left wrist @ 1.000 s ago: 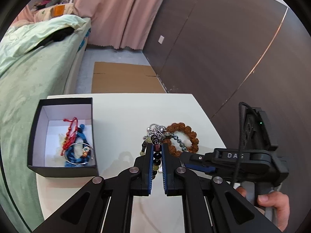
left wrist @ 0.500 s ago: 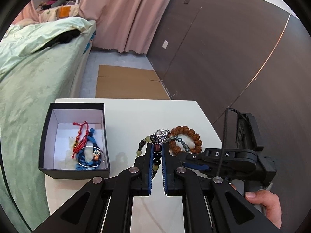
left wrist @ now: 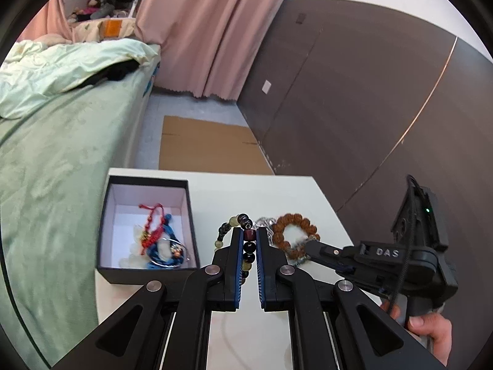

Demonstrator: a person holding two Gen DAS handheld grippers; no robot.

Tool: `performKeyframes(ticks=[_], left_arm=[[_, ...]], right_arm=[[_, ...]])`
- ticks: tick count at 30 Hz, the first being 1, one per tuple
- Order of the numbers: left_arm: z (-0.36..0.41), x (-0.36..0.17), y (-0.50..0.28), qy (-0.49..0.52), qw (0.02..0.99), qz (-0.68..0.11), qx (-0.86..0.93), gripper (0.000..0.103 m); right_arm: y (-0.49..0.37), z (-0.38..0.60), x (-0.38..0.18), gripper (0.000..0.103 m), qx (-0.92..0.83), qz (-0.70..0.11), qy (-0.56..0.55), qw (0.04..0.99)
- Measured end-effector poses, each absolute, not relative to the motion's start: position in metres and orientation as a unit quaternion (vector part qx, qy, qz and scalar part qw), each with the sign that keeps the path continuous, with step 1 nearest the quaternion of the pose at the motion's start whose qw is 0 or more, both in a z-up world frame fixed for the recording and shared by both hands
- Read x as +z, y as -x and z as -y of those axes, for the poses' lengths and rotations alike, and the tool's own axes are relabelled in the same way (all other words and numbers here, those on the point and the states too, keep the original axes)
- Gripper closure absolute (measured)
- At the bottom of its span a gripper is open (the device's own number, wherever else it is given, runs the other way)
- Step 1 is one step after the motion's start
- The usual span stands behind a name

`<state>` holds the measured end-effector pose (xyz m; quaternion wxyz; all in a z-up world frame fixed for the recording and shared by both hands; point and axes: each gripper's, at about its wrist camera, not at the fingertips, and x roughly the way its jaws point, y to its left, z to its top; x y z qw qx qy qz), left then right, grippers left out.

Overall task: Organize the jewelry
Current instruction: 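Carry the bead bracelet with the left tool and release it into the box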

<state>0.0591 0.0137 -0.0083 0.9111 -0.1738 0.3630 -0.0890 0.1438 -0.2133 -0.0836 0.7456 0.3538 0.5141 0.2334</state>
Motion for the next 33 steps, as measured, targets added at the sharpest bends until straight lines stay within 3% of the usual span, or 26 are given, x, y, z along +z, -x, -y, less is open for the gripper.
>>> performKeyframes(ticks=[16, 24, 26, 28, 30, 33], left_arm=[[-0.062, -0.007, -0.065, 0.206, 0.913, -0.349, -0.047, 0.095], [-0.082, -0.030, -0.089, 0.248, 0.882, -0.399, -0.023, 0.092], [-0.086, -0.033, -0.092, 0.258, 0.877, -0.404, -0.018, 0.079], [-0.090, -0.033, -0.091, 0.265, 0.878, -0.399, -0.010, 0.040], [-0.095, -0.027, -0.086, 0.271, 0.887, -0.374, 0.002, 0.028], [-0.098, -0.020, -0.086, 0.264, 0.894, -0.361, 0.009, 0.028]], right_arm=[[-0.136, 0.167, -0.055, 0.092, 0.308, -0.467, -0.327, 0.762], [-0.145, 0.153, -0.059, 0.092, 0.319, -0.472, -0.322, 0.756], [-0.143, 0.153, -0.061, 0.092, 0.323, -0.472, -0.321, 0.755], [-0.145, 0.153, -0.060, 0.092, 0.329, -0.470, -0.323, 0.753], [-0.146, 0.151, -0.058, 0.092, 0.339, -0.465, -0.323, 0.752], [-0.148, 0.144, -0.053, 0.092, 0.353, -0.456, -0.323, 0.751]])
